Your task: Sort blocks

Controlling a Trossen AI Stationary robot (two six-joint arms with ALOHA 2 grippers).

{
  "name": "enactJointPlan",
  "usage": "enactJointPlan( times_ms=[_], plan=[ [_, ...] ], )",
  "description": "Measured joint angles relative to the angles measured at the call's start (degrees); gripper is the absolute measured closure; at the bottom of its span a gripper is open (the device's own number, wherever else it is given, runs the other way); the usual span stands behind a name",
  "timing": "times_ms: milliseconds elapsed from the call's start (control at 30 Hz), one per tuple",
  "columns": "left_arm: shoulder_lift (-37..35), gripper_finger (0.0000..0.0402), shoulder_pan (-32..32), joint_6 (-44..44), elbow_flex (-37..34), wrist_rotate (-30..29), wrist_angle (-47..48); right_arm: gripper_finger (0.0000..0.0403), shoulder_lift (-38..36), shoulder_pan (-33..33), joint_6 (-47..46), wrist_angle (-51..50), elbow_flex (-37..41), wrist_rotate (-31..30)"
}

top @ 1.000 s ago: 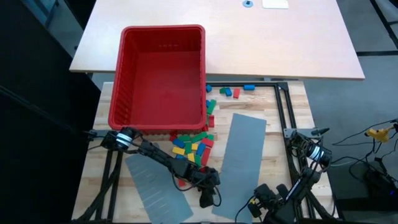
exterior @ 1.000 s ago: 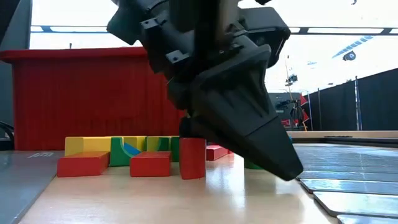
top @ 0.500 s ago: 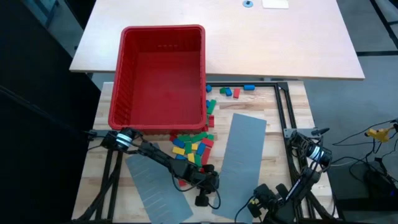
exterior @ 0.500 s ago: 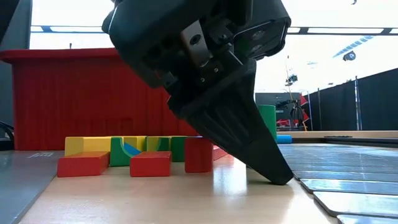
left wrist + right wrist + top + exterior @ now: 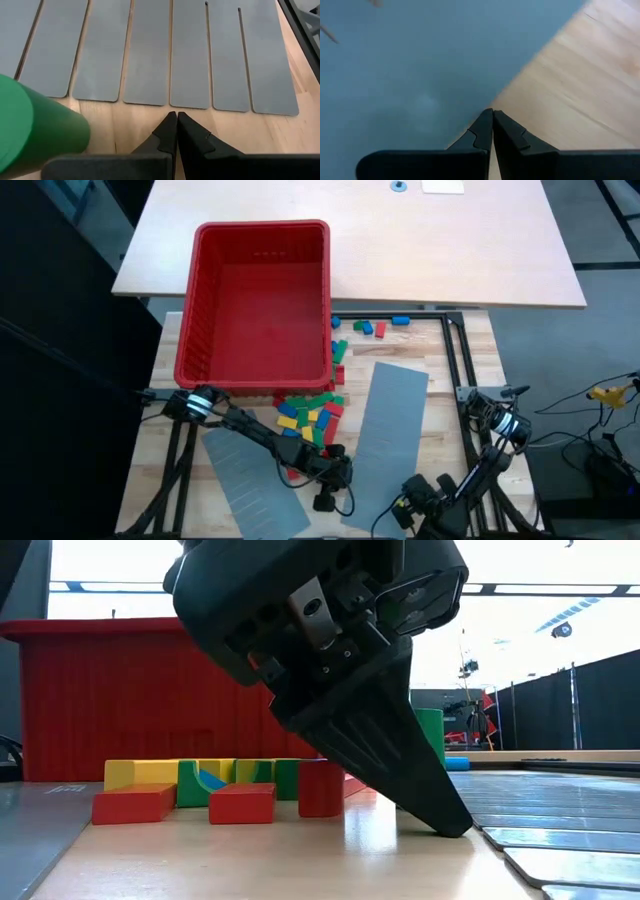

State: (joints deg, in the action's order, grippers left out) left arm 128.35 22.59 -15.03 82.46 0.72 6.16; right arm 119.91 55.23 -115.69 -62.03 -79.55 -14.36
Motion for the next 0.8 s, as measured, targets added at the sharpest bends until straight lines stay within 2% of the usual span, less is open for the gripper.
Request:
enactJointPlan(
  times_ms=[300,800],
  plan=[
    [0.0,0.0401,-0.04,-0.11,-0.09,0.04,-0.6,0.0402,-0.08,-3.55,6.91,1.68,-0.02,-0.21],
    [0.13,0.0401,-0.09,-0.61,1.33,0.05,-0.05,0.0402,-0.84,-3.79,7.45,1.74,0.02,-1.27]
  ],
)
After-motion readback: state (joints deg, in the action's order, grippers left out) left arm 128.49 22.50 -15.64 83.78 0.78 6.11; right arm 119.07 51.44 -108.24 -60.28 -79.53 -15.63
